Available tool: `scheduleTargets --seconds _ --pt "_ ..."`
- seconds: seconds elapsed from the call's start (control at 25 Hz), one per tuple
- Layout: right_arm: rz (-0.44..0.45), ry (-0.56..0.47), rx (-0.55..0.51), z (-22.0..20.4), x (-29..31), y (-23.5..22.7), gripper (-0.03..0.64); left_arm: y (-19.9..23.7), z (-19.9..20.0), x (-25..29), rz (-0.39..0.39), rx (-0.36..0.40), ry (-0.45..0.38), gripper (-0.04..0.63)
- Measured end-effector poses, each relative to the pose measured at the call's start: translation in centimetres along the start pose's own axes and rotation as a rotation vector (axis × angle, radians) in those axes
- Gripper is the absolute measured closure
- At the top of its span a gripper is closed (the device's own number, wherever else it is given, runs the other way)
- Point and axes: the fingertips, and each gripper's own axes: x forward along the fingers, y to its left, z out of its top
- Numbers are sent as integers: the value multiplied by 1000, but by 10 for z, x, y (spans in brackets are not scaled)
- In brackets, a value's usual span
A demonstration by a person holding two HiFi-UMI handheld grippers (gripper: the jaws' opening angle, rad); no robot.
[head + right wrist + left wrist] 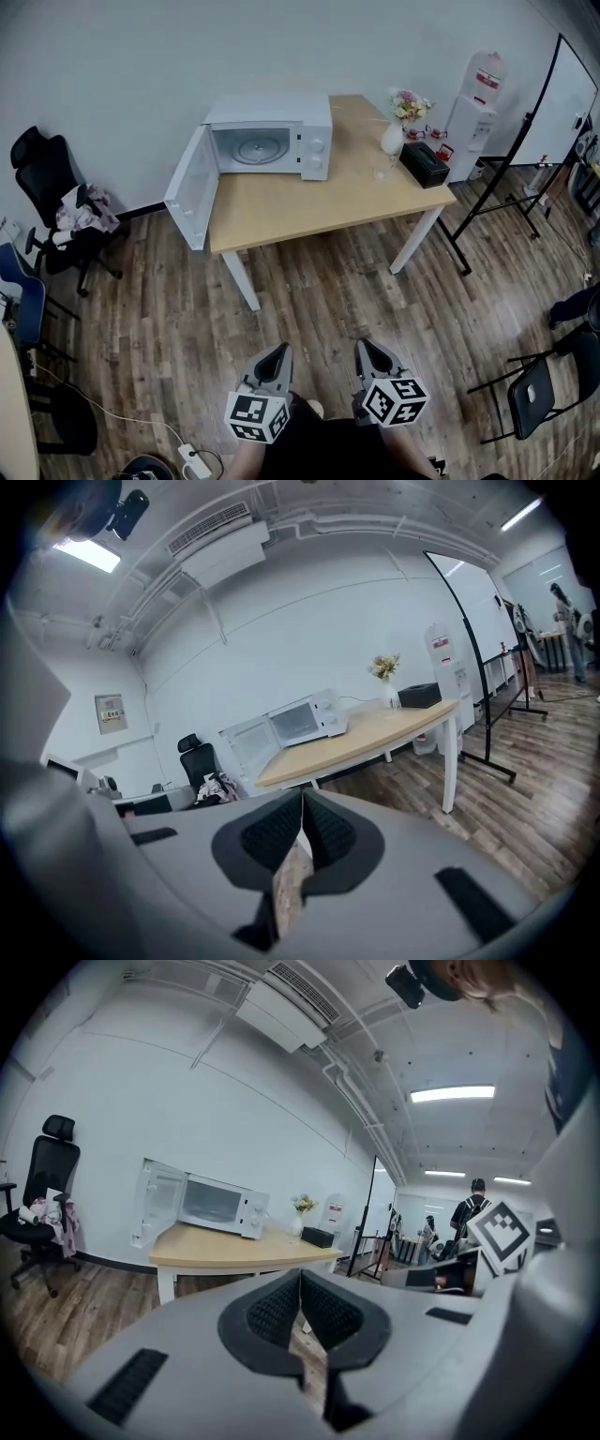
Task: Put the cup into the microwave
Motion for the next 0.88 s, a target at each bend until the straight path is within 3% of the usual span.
scheduleTargets --seconds 0.88 --pt "-16 9 42 3 19 -20 621 10 3 29 15 -37 12 589"
